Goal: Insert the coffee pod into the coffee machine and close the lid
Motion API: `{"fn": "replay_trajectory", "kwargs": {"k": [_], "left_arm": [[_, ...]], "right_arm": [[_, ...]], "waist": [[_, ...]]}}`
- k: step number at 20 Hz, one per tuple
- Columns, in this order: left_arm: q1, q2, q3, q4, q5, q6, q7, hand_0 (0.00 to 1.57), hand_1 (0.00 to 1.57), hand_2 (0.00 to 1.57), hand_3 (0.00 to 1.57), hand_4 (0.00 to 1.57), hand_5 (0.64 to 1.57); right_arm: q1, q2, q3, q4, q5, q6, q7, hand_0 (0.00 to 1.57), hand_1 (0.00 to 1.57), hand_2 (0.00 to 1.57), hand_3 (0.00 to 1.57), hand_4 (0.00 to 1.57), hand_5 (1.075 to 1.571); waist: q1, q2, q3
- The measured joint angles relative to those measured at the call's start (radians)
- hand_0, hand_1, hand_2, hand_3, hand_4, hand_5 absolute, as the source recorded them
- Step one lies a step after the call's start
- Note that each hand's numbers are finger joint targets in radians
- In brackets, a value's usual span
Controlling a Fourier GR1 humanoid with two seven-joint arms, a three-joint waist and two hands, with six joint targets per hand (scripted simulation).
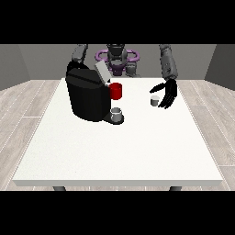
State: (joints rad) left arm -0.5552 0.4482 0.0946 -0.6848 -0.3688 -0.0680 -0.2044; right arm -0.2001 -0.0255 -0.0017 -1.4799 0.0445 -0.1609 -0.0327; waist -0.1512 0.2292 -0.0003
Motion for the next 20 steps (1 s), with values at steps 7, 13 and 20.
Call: {"fn": "replay_trajectory", "kwargs": {"k": [7, 13, 20], "left_arm": [[-0.019, 0.006, -0.016, 0.067, -0.082, 0.09, -0.069, 0.72, 0.72, 0.86, 0.65, 0.23, 1.571], [-0.063, -0.017, -0.01, 0.108, -0.123, 0.173, -0.078, 0.92, 0.92, 1.04, 0.83, 0.36, 1.571], [-0.088, 0.013, -0.032, 0.156, -0.19, 0.209, -0.111, 1.11, 1.11, 1.17, 0.97, 0.28, 1.571]], "right_arm": [[0.008, 0.008, 0.01, -0.012, -0.001, 0.002, 0.012, 0.0, 0.0, 0.0, 0.0, 0.48, 1.571], [-0.01, -0.005, -0.009, 0.007, -0.014, 0.014, 0.004, 0.0, 0.0, 0.0, 0.0, 0.52, 1.571], [-0.02, 0.007, 0.011, -0.012, -0.027, -0.011, 0.012, 0.0, 0.0, 0.0, 0.0, 0.51, 1.571]], "waist": [[-0.014, -0.003, 0.0017], [-0.02, 0.007, 0.0007], [-0.024, 0.02, 0.0012]]}}
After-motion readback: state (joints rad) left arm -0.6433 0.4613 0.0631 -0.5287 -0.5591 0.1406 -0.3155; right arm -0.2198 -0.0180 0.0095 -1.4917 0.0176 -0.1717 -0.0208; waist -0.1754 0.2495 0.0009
